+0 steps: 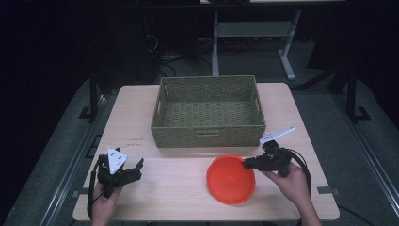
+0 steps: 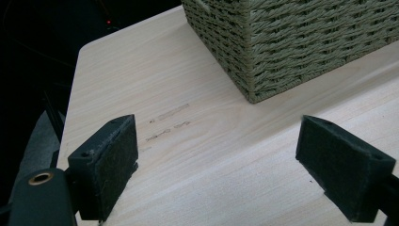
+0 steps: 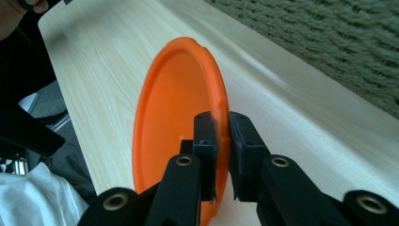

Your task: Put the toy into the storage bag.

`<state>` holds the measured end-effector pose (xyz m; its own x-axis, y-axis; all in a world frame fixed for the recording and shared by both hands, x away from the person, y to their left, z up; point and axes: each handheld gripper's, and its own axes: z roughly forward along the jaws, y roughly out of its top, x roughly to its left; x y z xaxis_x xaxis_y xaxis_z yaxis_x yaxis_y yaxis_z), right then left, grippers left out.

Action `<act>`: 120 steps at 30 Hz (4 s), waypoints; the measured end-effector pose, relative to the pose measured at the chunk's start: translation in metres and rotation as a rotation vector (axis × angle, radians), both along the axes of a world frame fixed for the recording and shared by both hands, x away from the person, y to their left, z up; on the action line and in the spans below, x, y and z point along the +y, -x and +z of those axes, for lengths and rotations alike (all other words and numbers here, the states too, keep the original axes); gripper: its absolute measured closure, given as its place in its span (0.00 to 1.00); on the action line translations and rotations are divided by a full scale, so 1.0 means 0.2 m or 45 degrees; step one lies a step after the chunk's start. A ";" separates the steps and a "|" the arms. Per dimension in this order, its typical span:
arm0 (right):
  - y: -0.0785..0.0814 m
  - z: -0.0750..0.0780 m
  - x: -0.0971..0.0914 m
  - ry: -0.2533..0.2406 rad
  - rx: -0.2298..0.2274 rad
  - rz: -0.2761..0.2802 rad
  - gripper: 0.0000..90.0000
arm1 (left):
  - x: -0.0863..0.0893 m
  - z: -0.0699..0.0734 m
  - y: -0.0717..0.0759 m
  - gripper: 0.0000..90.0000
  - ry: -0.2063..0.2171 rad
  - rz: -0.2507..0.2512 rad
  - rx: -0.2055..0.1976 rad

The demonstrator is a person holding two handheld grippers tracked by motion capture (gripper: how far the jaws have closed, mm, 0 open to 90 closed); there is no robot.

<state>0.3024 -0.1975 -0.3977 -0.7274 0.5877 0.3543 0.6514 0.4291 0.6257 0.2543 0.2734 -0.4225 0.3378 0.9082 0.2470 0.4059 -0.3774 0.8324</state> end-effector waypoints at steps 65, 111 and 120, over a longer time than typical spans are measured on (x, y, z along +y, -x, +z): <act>-0.29 0.59 0.05 -0.048 -0.092 0.018 0.91 | 0.00 0.01 0.00 0.14 -0.014 -0.005 -0.015; -0.59 0.79 0.12 -0.041 -0.091 -0.083 0.91 | 0.02 0.01 0.00 0.14 0.002 0.008 -0.021; -0.66 0.78 0.13 -0.052 -0.085 -0.116 0.91 | 0.01 0.01 0.00 0.14 0.001 0.001 -0.014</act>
